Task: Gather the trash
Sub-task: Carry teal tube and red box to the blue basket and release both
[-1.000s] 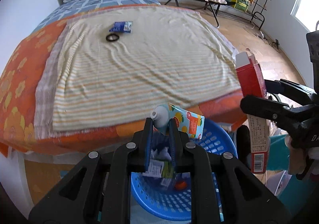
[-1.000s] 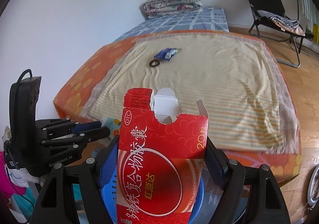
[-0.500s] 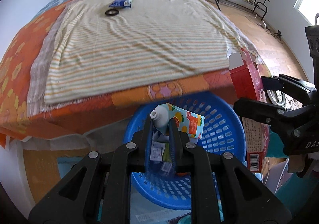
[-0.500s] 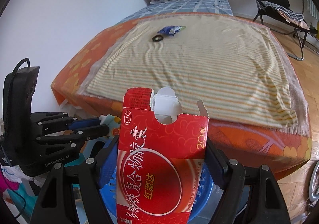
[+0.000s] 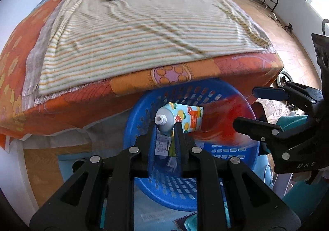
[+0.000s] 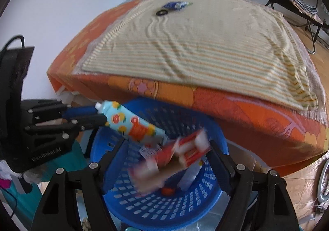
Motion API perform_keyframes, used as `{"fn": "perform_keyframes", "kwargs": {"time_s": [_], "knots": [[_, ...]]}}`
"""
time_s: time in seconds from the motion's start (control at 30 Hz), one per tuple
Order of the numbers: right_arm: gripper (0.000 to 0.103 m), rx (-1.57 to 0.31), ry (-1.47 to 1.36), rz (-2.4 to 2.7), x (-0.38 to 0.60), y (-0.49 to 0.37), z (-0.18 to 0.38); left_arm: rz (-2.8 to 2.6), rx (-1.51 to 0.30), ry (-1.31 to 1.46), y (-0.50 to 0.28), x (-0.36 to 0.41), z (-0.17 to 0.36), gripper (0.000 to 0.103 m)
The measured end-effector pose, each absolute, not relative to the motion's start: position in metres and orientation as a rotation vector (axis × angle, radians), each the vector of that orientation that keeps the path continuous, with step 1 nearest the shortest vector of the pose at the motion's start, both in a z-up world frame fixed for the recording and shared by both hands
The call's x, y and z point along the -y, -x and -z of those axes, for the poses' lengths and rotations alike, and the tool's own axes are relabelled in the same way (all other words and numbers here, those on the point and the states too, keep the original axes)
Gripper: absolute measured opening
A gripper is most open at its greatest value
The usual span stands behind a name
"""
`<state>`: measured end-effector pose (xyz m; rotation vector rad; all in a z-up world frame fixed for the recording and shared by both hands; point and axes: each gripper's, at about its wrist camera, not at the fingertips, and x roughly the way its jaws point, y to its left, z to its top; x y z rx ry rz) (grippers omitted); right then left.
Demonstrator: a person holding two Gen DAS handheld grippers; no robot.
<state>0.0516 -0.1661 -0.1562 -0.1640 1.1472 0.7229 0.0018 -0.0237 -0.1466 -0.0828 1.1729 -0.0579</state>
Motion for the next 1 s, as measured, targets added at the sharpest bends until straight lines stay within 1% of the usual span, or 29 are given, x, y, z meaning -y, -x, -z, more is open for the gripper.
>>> {"fn": "perform_keyframes", "kwargs": {"time_s": [0.03, 0.1, 0.17, 0.53, 0.6, 0.7, 0.73, 0.77, 0.9, 1.0], "knots": [[0.080, -1.156, 0.166, -0.721, 0.166, -0.052, 0.159, 0.053, -1.180, 0.087, -0.003, 0.023, 0.148, 0.019], [0.080, -1.173, 0.167, -0.717, 0.166, -0.053, 0.162, 0.043, -1.188, 0.096, -0.003, 0.020, 0.150, 0.030], [0.080, -1.188, 0.169, -0.710, 0.165, -0.054, 0.165, 0.035, -1.186, 0.098, -0.003, 0.019, 0.150, 0.037], [0.081, -1.207, 0.159, -0.687, 0.168, -0.058, 0.168, 0.018, -1.183, 0.108, -0.003, 0.016, 0.148, 0.039], [0.081, -1.208, 0.158, -0.687, 0.169, -0.058, 0.168, 0.012, -1.180, 0.112, -0.004, 0.015, 0.148, 0.051], [0.083, -1.206, 0.156, -0.686, 0.169, -0.059, 0.167, 0.009, -1.172, 0.116, -0.005, 0.015, 0.146, 0.052], [0.086, -1.206, 0.155, -0.685, 0.169, -0.059, 0.167, 0.007, -1.171, 0.117, -0.006, 0.014, 0.146, 0.052], [0.087, -1.204, 0.152, -0.684, 0.170, -0.059, 0.166, 0.005, -1.170, 0.121, -0.007, 0.014, 0.145, 0.052], [0.089, -1.197, 0.144, -0.678, 0.171, -0.062, 0.164, -0.002, -1.165, 0.131, -0.010, 0.011, 0.144, 0.060], [0.091, -1.190, 0.132, -0.672, 0.173, -0.065, 0.160, -0.005, -1.159, 0.138, -0.012, 0.009, 0.141, 0.060]]}}
